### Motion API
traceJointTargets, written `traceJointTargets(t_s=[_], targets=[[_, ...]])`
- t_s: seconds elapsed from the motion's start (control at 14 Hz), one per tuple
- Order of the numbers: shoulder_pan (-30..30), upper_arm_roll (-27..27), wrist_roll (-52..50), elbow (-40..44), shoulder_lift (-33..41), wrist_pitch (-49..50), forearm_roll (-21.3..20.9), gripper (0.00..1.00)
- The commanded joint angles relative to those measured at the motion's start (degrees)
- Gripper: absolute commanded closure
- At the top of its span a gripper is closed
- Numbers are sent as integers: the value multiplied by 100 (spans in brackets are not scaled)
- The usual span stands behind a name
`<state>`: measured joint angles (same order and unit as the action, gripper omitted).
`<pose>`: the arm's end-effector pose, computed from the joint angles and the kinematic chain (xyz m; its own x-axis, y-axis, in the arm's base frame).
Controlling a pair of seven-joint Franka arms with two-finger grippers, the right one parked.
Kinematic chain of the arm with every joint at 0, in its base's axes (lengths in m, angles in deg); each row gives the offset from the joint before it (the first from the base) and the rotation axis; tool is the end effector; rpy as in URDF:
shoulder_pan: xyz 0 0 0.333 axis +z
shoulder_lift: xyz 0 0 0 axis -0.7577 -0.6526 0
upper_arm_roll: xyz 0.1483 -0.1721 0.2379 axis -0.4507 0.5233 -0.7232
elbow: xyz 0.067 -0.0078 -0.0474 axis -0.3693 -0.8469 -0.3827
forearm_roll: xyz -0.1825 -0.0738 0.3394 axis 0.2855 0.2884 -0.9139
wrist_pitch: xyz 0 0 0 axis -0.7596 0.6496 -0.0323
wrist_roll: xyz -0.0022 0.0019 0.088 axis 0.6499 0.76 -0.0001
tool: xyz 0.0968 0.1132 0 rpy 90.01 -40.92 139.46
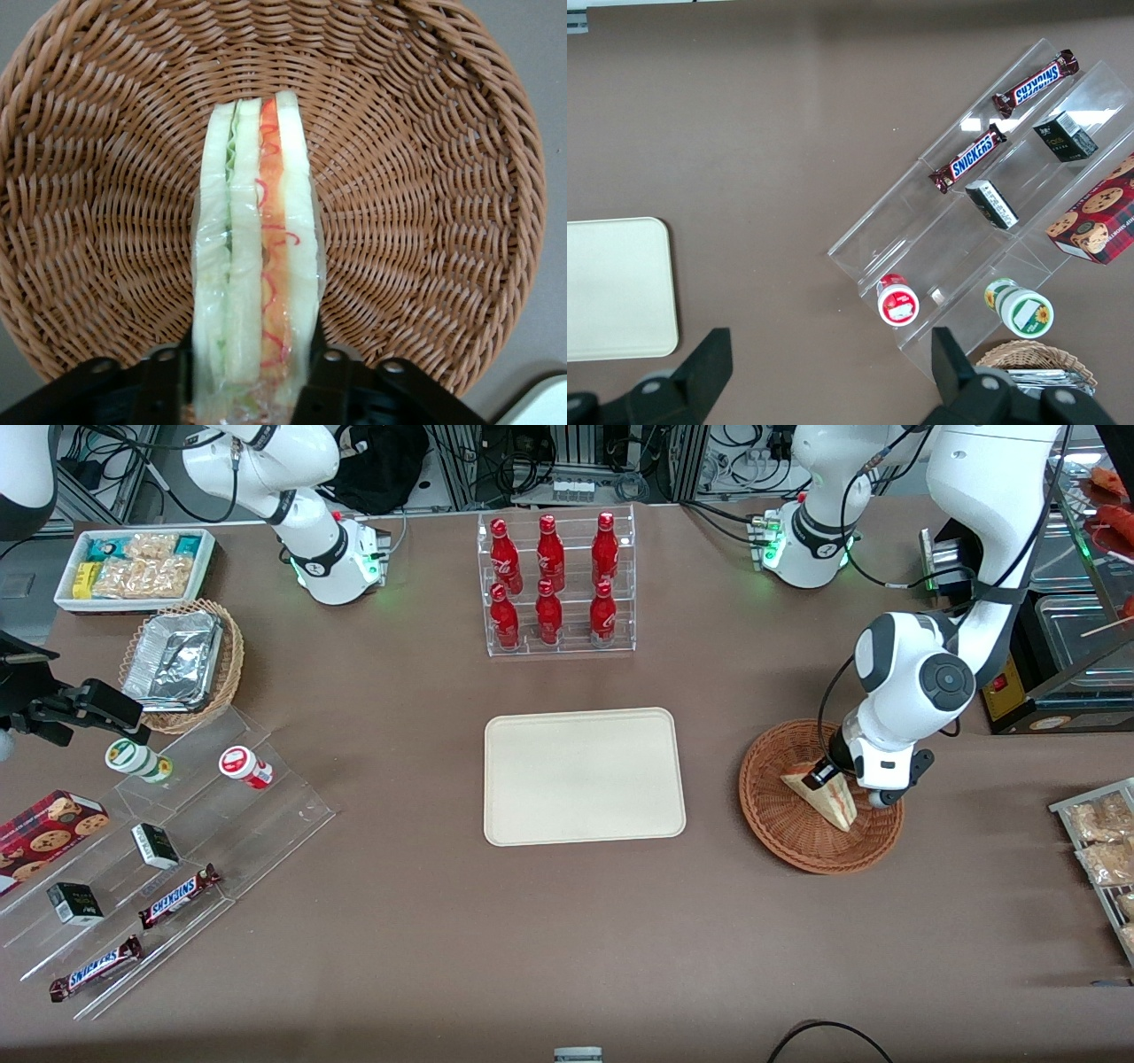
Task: Place sandwich from basket to tray
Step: 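Close the left gripper on the sandwich and lift it from the basket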
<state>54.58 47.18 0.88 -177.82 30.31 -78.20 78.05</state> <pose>0.5301 -0.0798 0.2253 0.7558 0.6522 -0.0583 0.6548 -0.7533 0.0609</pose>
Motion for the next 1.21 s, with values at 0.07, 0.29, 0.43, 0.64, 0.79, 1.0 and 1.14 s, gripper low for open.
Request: traceJointTargets(t_s=[0.07,0.29,0.43,0.64,0.79,1.0,1.14], targets=[[4,17,21,-13,53,-36,3,89],[4,17,-5,179,150,182,-6,89],[4,17,-6,626,264,979,-32,88],[-5,70,-14,1530,361,2342,-50,88],[-14,289,-14,2224,300,3160,-76,88],[-14,850,-76,2964,2,3752,-444,88],[-14,1219,-172,3054,-17,3744,-481,88]])
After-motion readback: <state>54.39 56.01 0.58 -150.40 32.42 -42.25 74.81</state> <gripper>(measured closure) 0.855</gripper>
